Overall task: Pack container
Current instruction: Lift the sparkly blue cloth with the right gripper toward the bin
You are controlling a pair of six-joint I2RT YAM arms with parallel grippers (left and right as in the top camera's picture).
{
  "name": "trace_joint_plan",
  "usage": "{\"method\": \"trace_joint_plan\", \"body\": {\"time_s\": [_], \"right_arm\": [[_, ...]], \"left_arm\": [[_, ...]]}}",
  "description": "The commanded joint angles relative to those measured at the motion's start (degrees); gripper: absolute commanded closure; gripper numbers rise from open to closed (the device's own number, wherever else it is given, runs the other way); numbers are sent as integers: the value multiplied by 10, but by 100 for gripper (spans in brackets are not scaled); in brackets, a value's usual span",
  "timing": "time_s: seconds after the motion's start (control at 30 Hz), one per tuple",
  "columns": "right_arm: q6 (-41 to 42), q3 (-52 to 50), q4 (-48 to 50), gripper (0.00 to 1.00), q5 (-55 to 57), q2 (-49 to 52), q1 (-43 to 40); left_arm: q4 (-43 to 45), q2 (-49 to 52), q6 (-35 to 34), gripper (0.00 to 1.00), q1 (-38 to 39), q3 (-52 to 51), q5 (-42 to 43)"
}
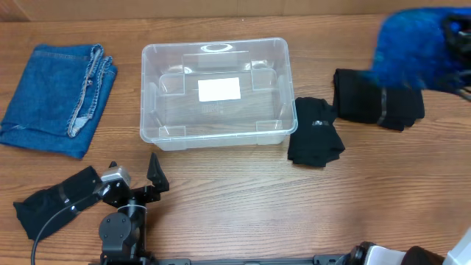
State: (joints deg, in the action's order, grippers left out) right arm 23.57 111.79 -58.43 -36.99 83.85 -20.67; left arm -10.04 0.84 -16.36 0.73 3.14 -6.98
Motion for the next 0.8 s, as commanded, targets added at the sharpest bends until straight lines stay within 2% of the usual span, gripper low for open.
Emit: {"method": "trace_joint_plan", "body": {"time_s": [0.0, 0.2, 0.43, 0.77], "right_arm": [[54, 18, 32, 96, 14, -8, 83], [98, 18, 66, 96, 158, 4, 250], [144, 17, 97, 96, 250, 92, 394], [175, 17, 135, 96, 271, 196, 469]], "left_arm": [[2, -6, 7, 0, -3, -2, -9], [2, -6, 7, 0, -3, -2, -9], [2, -6, 7, 0, -3, -2, -9], [2, -6, 7, 0, -3, -2, -9]]}}
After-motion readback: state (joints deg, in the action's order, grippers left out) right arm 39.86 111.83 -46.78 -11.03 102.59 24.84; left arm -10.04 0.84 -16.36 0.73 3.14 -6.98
